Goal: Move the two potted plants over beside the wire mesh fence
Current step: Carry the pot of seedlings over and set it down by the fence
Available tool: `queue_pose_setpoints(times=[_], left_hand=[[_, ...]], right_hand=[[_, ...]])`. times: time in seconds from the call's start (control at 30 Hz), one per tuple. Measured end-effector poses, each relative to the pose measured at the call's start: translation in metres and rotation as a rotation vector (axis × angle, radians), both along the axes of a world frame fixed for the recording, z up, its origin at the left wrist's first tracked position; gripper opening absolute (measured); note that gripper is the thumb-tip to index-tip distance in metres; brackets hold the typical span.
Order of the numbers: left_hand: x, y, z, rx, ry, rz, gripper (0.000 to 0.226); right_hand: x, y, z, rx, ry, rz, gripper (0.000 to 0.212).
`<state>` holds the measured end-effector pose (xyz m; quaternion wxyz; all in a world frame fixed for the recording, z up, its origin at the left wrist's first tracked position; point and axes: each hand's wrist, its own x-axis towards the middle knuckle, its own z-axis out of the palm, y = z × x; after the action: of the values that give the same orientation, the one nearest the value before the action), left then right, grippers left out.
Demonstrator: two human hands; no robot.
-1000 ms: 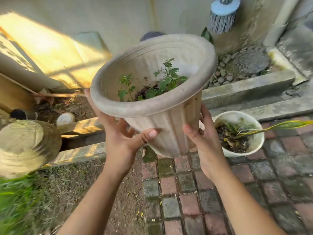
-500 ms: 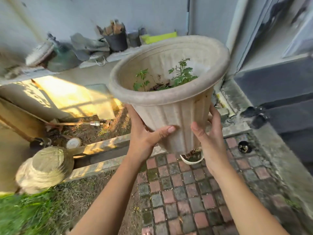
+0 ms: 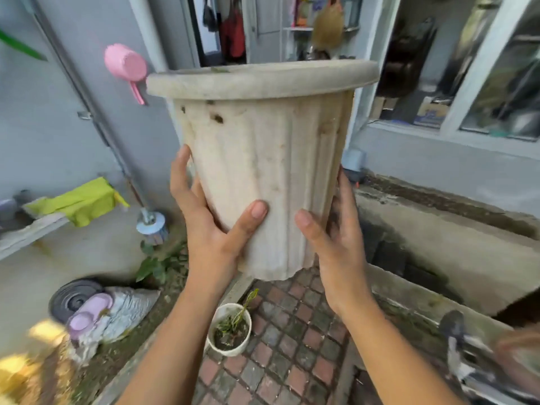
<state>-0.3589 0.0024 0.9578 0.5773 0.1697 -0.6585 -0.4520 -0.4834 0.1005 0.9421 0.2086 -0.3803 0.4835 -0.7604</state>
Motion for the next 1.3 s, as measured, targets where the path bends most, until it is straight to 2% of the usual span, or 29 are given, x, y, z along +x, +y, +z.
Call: queue_pose_setpoints(times=[0.1,0.2,0.3,0.43,0.63,0.77,0.93,1.1,1.3], left_hand=[[-0.035,0.023,0.005,-0.091,-0.039,-0.220,0.100],[-0.073,0.064,0.007,-0.100,0.000,-0.436,0.107],[-0.109,0.121,0.015,-0.082,0.056,-0.626,0.106],[-0.147,0.211,0.031,-0.110,0.149,-0.842,0.109],[-0.188,0.368,0.055,-0.186,0.268,-1.210,0.101],[-0.194,0.492,0.056,-0.121,0.348,-1.433,0.106],[-0.175,0.628,0.054,-0.184,0.350,-1.723,0.107],[-0.163,0.742,0.038,0.075,0.222,-1.964,0.112],[-0.156,0.869,0.000,0.114,0.058,-2.125,0.115]], right_hand=[[-0.014,0.048,0.013,-0.010,-0.001,-0.244,0.086],[-0.024,0.110,0.027,0.005,0.035,-0.443,0.081],[-0.029,0.181,0.042,0.052,0.110,-0.646,0.090],[-0.029,0.281,0.056,0.117,0.172,-0.886,0.091],[-0.015,0.437,0.063,0.081,0.200,-1.227,0.097],[0.011,0.544,0.067,0.074,0.222,-1.437,0.097],[0.063,0.664,0.066,0.130,0.192,-1.617,0.091],[0.105,0.755,0.048,0.139,0.149,-1.817,0.088],[0.125,0.856,0.012,0.179,0.067,-2.002,0.095]])
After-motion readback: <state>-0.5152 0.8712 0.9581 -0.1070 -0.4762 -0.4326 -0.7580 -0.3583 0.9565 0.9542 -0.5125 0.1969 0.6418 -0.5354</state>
